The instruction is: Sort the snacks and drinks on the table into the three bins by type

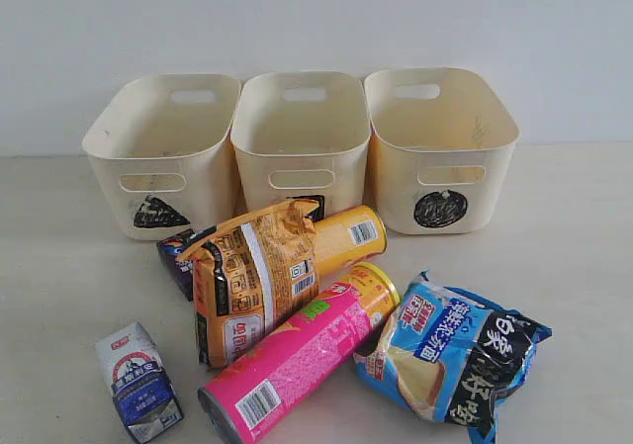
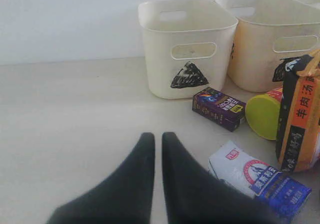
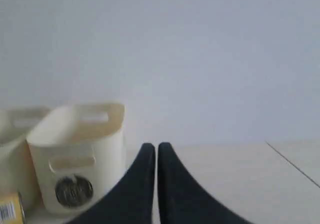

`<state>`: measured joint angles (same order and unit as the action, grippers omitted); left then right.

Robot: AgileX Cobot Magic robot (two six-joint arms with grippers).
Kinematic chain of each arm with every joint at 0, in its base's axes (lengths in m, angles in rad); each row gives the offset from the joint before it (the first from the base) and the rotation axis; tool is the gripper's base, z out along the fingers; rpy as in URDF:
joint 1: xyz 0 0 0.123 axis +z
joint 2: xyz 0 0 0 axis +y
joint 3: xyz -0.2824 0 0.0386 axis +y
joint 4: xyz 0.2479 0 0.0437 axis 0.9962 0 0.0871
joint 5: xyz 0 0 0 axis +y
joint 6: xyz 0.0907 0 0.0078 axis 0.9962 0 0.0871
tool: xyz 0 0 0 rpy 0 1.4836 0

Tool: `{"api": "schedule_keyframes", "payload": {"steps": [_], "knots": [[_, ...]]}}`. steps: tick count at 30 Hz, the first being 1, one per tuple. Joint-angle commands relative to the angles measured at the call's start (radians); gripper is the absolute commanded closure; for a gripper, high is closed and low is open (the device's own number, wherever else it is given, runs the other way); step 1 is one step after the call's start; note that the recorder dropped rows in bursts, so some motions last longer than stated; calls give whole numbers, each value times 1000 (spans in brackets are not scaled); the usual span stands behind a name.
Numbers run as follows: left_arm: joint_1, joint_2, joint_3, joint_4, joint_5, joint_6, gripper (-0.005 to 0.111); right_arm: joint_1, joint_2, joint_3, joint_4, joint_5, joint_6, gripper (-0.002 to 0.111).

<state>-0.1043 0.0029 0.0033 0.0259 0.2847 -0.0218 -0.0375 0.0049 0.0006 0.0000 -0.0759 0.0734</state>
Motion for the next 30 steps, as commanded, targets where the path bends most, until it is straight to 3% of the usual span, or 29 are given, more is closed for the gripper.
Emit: {"api": "schedule_keyframes", "payload": {"steps": [1,4,13,21,30], "knots": [[2,-3,-3,-7,-6,-9,102,-3,-5,-1,47,-189,179,108],[2,-3,-3,-7,-6,-9,102,-3,-5,-4,39,-256,179,108],[2,-3,-3,-7,-8,-9,102,-3,127,-235,24,-256,123,108],[2,-3,-3,-7,-8,-9,102,-3,466,-453,-26,-242,107,108],[2,-3,-3,-7,-4,-9,102,-3,744,-514,-131,-220,107,108]]}}
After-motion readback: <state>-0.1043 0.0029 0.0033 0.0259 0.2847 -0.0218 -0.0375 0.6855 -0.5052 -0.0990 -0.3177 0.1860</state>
